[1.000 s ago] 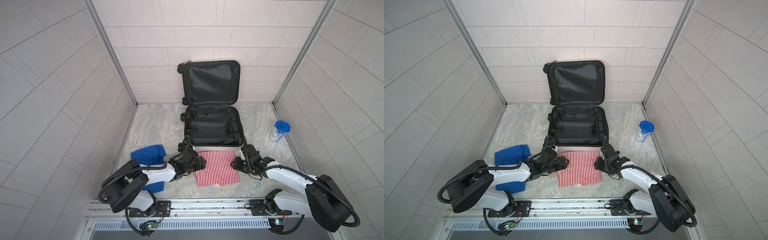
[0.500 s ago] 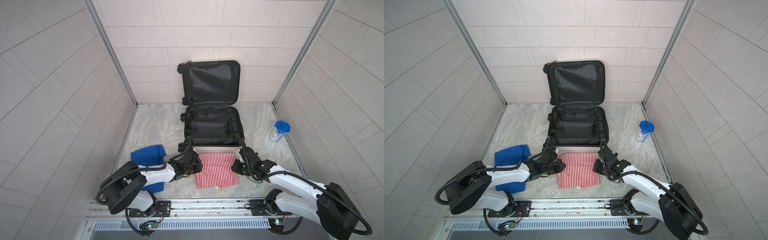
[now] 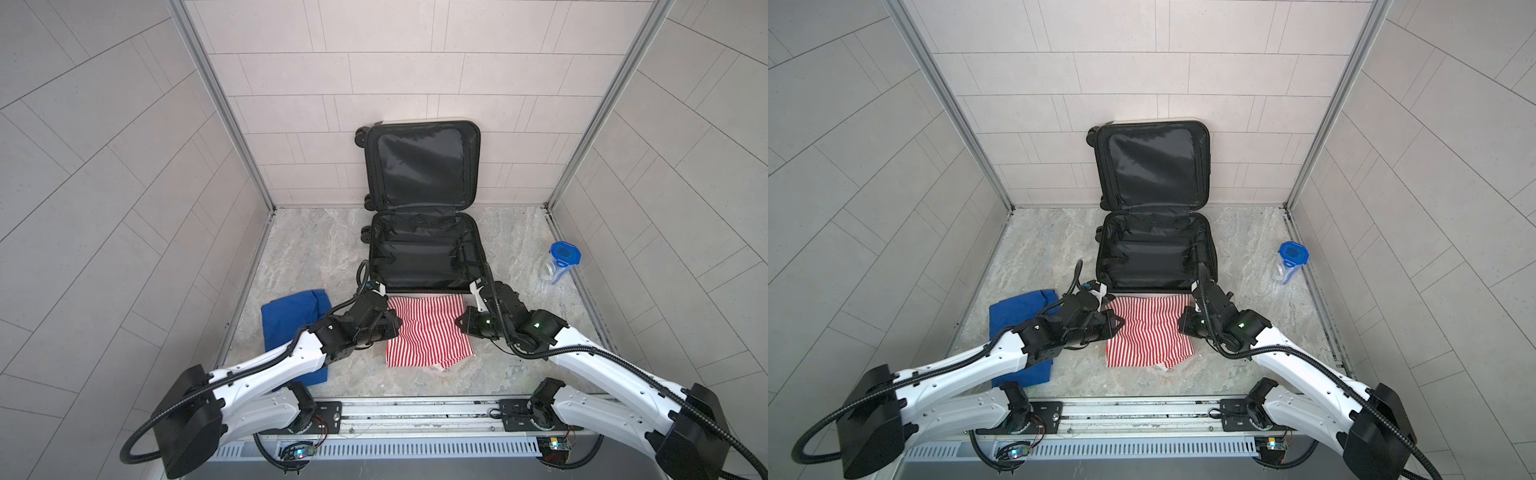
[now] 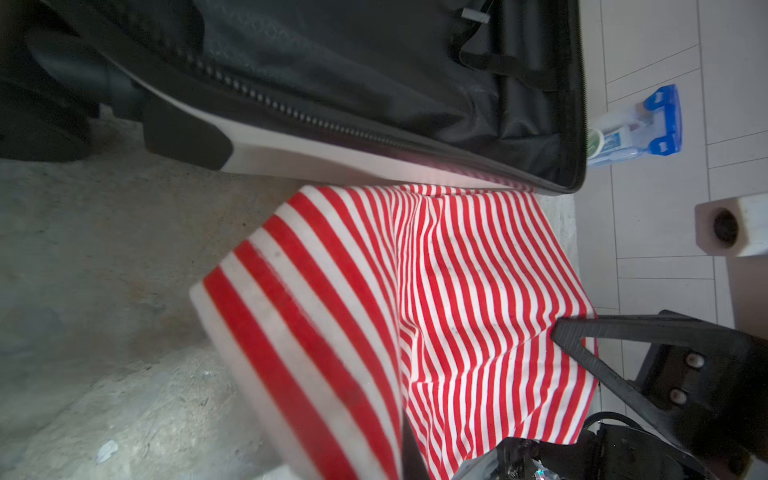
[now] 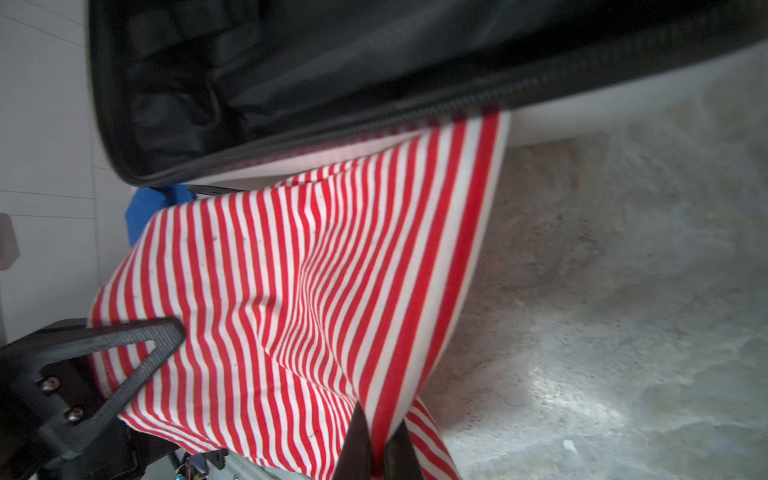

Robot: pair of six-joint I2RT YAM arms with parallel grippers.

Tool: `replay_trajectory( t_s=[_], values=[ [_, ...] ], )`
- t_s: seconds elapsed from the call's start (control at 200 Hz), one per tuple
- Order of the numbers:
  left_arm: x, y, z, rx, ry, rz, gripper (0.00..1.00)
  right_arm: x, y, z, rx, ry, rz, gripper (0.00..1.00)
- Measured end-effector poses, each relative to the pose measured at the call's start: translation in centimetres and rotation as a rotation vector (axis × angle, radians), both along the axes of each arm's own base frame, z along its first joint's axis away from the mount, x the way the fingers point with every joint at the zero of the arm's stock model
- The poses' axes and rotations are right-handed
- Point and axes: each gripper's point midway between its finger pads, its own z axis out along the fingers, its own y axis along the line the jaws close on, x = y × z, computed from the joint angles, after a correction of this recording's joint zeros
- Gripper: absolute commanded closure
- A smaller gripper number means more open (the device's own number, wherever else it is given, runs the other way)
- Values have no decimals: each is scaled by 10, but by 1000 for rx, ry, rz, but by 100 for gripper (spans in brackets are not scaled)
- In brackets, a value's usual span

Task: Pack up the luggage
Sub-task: 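Lift the striped cloth with both grippers and carry it into the suitcase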

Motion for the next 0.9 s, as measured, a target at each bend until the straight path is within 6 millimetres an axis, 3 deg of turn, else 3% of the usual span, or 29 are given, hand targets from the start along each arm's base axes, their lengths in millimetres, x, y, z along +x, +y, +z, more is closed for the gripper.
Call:
replay_trajectory(
  t_s=[0.285, 0.605, 0.776, 0.901],
  values=[
    [12, 12, 77, -11, -152, 37, 100, 22, 30, 87, 125, -116, 46, 100],
    [31, 26, 91, 31, -235, 113, 100, 59, 77, 164, 226, -192, 123, 100],
    [57, 41, 120, 4, -294, 192, 99, 81, 104, 206, 277, -246, 171, 100],
    [79, 58, 139, -17, -329, 252, 99, 96, 118, 227, 298, -282, 195, 100]
  ],
)
